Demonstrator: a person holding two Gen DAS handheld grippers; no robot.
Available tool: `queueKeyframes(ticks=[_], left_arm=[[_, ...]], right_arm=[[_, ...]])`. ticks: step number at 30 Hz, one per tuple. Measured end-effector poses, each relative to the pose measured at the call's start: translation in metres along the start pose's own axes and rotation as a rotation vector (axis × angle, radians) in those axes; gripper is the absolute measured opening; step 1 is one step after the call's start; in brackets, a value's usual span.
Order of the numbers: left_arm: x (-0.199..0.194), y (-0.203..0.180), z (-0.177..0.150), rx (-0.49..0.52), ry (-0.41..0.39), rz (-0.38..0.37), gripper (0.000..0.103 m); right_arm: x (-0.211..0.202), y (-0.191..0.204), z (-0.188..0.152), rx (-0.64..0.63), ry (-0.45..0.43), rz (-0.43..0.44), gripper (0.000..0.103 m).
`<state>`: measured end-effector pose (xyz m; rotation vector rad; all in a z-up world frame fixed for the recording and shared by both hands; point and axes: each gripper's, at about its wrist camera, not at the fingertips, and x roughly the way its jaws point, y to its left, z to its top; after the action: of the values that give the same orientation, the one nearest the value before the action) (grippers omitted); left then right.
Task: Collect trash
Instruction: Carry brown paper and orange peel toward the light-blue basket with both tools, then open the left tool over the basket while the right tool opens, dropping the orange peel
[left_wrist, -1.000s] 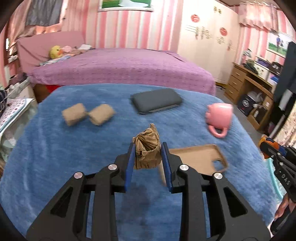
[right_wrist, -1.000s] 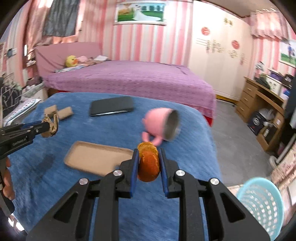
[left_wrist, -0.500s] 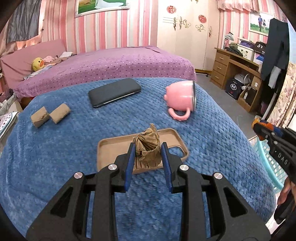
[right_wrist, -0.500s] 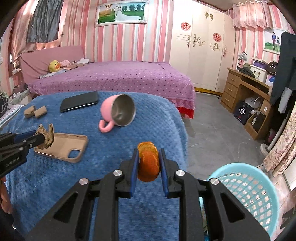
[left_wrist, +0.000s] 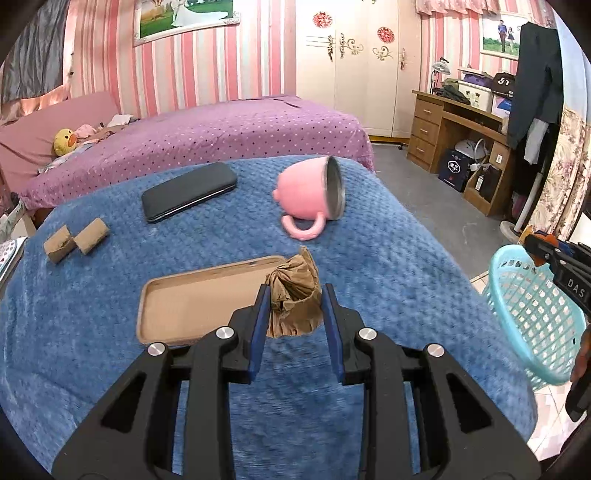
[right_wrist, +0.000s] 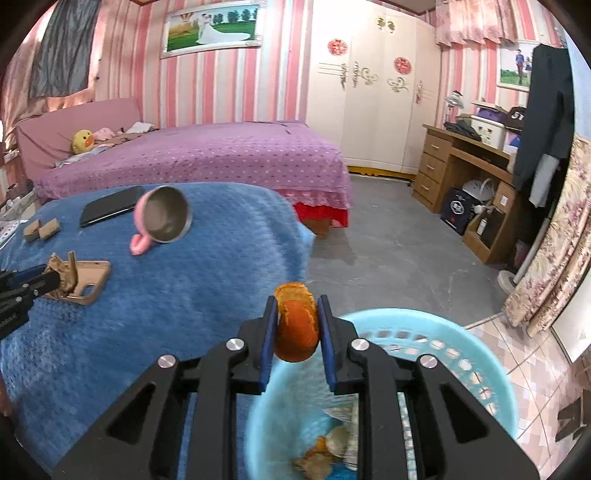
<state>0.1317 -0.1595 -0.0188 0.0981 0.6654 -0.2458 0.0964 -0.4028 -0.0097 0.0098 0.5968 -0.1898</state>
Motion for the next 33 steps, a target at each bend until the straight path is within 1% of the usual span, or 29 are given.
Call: queueKeyframes(ticks=[2,6,9,11,15,17,21,24,27,29,30,32,33], left_arm=[[0.0,-0.013,0.001,0.012,-0.005,0.003,0.027],[-0.001,-0.047,0.006,0.011,-0.006,-0.043,0.027],[-0.006,-0.081,0.01,0.043,-0.041,-0.07,0.027],[-0.008,-0.099,0.01,0.058,-0.055,-0.086,0.027],[-0.006,-0.14,0.008,0.08,-0.04,-0.159,0.027],[-0.003,-0.155,0.006,0.079,-0.029,-0.184,0.027],[0.008,-0.187,-0.001,0.074,0.009,-0.241,0.027],[0.014,-0.206,-0.005,0.08,0.026,-0.265,0.027],[0.016,-0.219,-0.007,0.093,0.035,-0.281,0.028],[0.017,-0.223,-0.008,0.102,0.042,-0.297,0.029],[0.016,-0.224,-0.008,0.11,0.04,-0.3,0.031],[0.014,-0.226,-0.008,0.118,0.036,-0.292,0.049],[0.013,-0.225,-0.007,0.117,0.032,-0.285,0.064]], right_arm=[[-0.003,-0.013,-0.002,0.006,-0.001,-0.016,0.022],[-0.01,-0.044,-0.009,0.02,-0.001,-0.056,0.022],[-0.014,-0.069,-0.016,0.042,0.004,-0.084,0.022],[-0.016,-0.086,-0.022,0.054,0.016,-0.123,0.022],[-0.022,-0.117,-0.03,0.1,0.023,-0.167,0.022],[-0.024,-0.132,-0.034,0.121,0.025,-0.181,0.022],[-0.021,-0.15,-0.042,0.137,0.037,-0.192,0.022],[-0.022,-0.158,-0.044,0.155,0.035,-0.195,0.022],[-0.027,-0.164,-0.043,0.18,0.015,-0.182,0.022],[-0.026,-0.161,-0.042,0.182,0.01,-0.177,0.022],[-0.025,-0.159,-0.042,0.178,0.01,-0.173,0.022],[-0.025,-0.157,-0.042,0.173,0.012,-0.17,0.022],[-0.025,-0.156,-0.042,0.173,0.011,-0.169,0.022]])
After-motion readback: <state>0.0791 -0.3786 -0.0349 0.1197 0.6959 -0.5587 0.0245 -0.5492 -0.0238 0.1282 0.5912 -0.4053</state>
